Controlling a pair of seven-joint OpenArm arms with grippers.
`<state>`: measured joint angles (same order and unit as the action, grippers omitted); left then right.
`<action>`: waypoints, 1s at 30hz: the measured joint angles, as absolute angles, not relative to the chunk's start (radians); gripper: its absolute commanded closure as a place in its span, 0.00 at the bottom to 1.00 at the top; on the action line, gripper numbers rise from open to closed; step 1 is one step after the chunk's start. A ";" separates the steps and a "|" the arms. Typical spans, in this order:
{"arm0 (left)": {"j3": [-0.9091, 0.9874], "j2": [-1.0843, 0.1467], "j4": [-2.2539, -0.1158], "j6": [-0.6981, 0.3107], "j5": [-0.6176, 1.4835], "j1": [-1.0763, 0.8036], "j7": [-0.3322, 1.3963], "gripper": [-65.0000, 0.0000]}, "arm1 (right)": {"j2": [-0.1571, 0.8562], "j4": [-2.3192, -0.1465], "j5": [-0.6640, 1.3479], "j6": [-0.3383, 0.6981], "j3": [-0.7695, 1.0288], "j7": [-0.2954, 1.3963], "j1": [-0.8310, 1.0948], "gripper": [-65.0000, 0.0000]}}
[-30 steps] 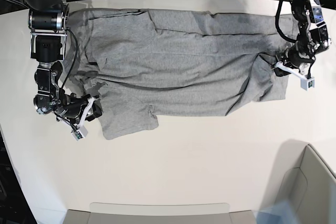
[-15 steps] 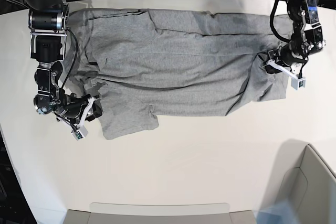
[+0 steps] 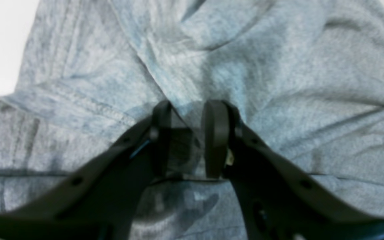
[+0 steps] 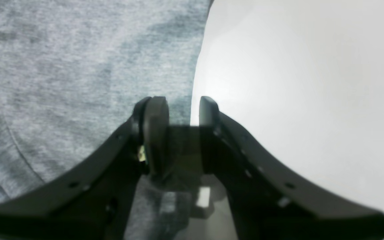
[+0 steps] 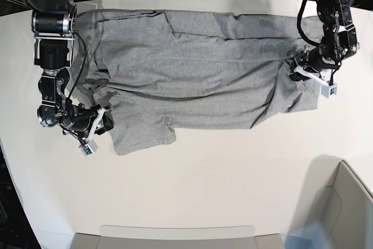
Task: Fold the T-shirt properly
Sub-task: 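Move the left gripper back to the shirt's side edge near the hem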
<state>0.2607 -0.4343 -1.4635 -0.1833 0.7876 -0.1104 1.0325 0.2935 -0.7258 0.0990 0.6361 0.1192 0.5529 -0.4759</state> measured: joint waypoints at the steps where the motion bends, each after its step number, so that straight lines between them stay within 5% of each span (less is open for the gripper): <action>1: 0.261 -0.432 -1.464 -0.184 0.788 -0.108 1.027 0.75 | 0.294 -0.726 0.099 0.636 0.119 0.553 -0.476 0.73; 6: 0.270 -0.413 -1.452 -0.187 0.788 -0.065 1.030 1.00 | 0.293 -0.726 0.099 0.636 0.119 0.553 -0.476 0.73; 9: 0.271 -0.416 -1.402 -0.187 0.788 -0.023 1.022 1.00 | 0.293 -0.726 0.099 0.636 0.119 0.553 -0.476 0.77; 14: 0.313 -0.409 -1.380 -0.187 0.791 0.022 1.036 1.00 | 0.293 -0.726 0.092 0.636 0.119 0.553 -0.476 1.00; 30: 0.395 -0.439 -1.312 -0.187 0.784 0.237 1.020 1.00 | 0.287 -0.829 0.053 0.640 0.117 0.620 -0.458 1.00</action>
